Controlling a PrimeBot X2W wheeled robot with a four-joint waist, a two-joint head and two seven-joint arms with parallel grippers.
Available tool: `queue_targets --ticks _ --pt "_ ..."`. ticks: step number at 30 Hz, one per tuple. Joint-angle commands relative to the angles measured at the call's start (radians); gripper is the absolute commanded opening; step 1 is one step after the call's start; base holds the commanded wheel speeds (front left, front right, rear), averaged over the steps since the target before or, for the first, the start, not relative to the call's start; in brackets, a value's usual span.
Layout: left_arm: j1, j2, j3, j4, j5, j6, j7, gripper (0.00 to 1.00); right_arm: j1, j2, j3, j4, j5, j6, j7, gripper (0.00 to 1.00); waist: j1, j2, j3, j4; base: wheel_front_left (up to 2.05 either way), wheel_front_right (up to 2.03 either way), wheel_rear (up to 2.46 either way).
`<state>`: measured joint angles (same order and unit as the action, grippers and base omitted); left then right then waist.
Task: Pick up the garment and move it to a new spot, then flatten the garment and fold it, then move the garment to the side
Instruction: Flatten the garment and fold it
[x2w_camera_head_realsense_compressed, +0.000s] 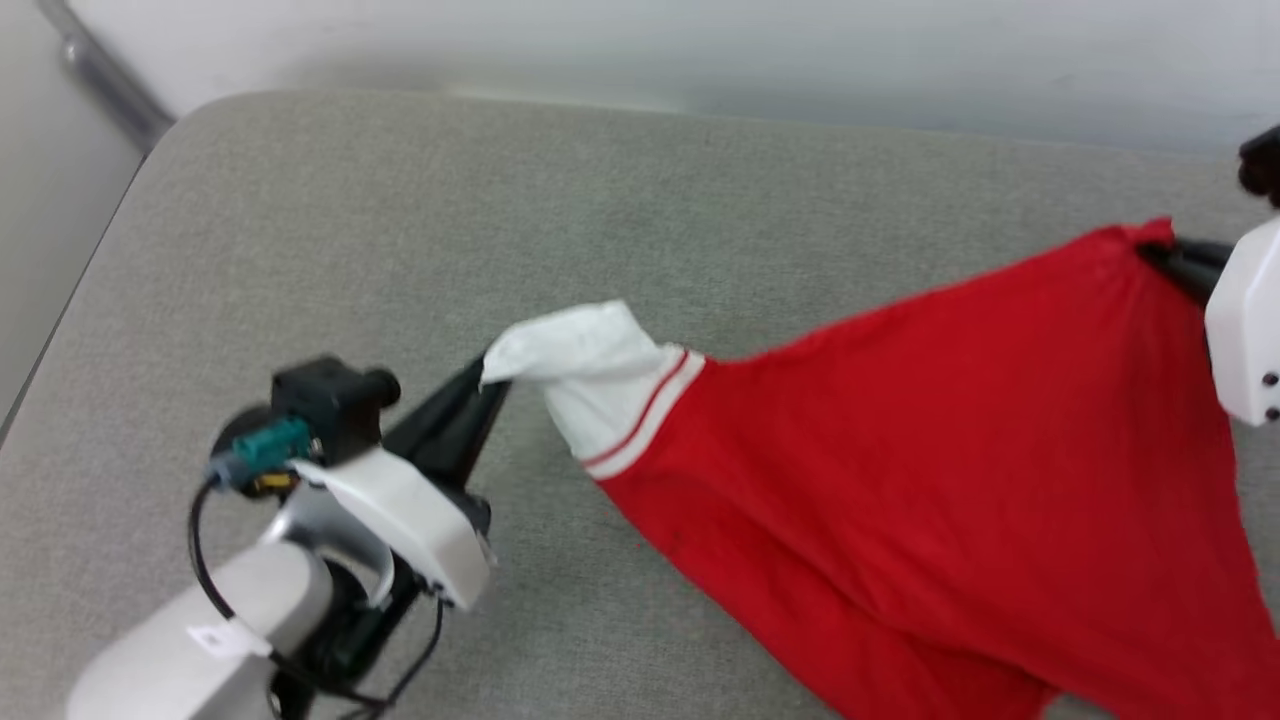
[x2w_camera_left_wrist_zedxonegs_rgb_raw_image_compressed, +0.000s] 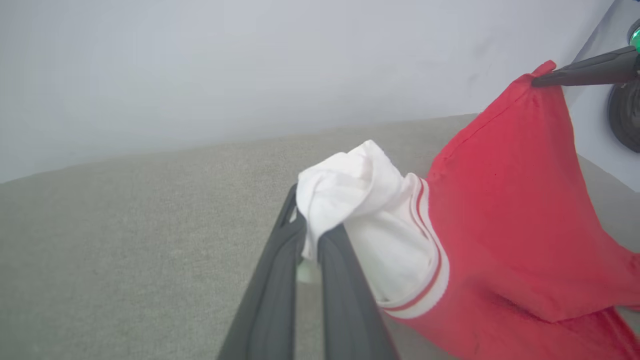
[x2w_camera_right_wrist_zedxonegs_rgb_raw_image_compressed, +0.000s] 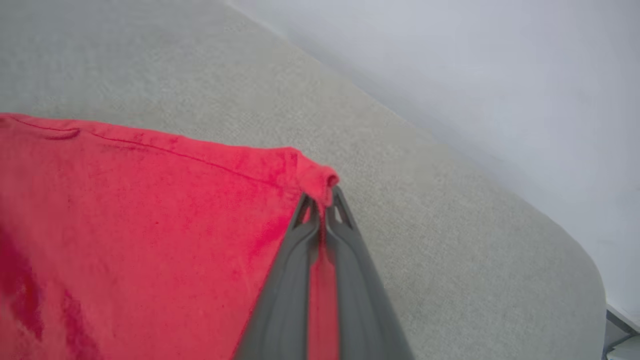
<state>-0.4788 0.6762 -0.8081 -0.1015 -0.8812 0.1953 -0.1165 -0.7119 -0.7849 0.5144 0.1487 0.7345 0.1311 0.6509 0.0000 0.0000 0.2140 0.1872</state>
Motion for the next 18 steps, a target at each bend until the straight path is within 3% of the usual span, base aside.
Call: queue_targets --ticks 1,10,18 --pt "-0.050 0.007 0.013 -0.011 0.012 -0.002 0.017 0.00 -0.029 0.010 -0.018 -0.008 -0.003 -0.001 -0.036 0.00 0.0000 0.0000 -0.022 -0.027 0.00 0.00 0.00" --pt "-0.375 0.017 0.083 0.013 0.051 -0.046 0.139 0.00 -0.223 0.071 -0.123 -0.004 -0.100 -0.001 -0.164 0.00 0.0000 0.0000 0.023 -0.064 0.00 0.00 0.00" --pt "-0.733 -0.023 0.120 0.112 0.079 -0.130 0.260 0.00 -0.515 0.161 -0.154 0.081 -0.217 -0.001 -0.184 0.00 0.0000 0.0000 0.121 -0.080 0.00 0.00 0.00"
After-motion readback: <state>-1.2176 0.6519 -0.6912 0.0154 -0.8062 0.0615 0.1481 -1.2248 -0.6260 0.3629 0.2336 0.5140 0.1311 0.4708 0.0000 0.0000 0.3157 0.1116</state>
